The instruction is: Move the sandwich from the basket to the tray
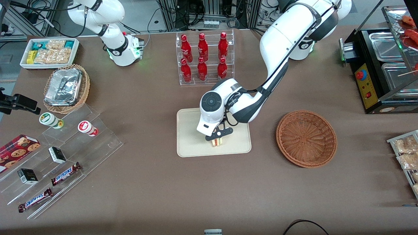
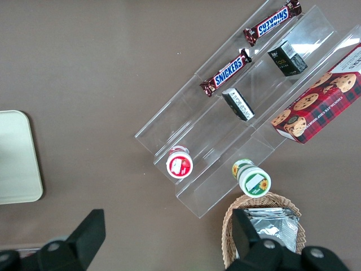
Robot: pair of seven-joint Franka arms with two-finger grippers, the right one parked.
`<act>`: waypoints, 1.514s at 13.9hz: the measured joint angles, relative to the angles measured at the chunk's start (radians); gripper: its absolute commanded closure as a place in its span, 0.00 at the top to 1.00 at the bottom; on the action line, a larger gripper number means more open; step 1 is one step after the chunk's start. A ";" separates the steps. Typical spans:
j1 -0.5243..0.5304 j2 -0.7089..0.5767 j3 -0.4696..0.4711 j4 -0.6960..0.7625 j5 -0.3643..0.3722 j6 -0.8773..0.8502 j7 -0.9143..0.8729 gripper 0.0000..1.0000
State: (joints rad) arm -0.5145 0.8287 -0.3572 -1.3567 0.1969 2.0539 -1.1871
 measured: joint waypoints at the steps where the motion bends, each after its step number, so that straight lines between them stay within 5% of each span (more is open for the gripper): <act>1: -0.001 0.007 0.000 0.005 0.000 -0.001 -0.003 0.40; 2: -0.002 0.012 0.000 0.007 0.000 -0.001 -0.005 0.99; 16: -0.002 -0.091 0.007 0.212 0.017 -0.234 -0.010 1.00; 21: 0.079 -0.153 0.026 0.208 0.017 -0.360 0.148 1.00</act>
State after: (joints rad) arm -0.4350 0.6755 -0.3314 -1.1484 0.2141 1.6943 -1.0395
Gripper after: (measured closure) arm 0.000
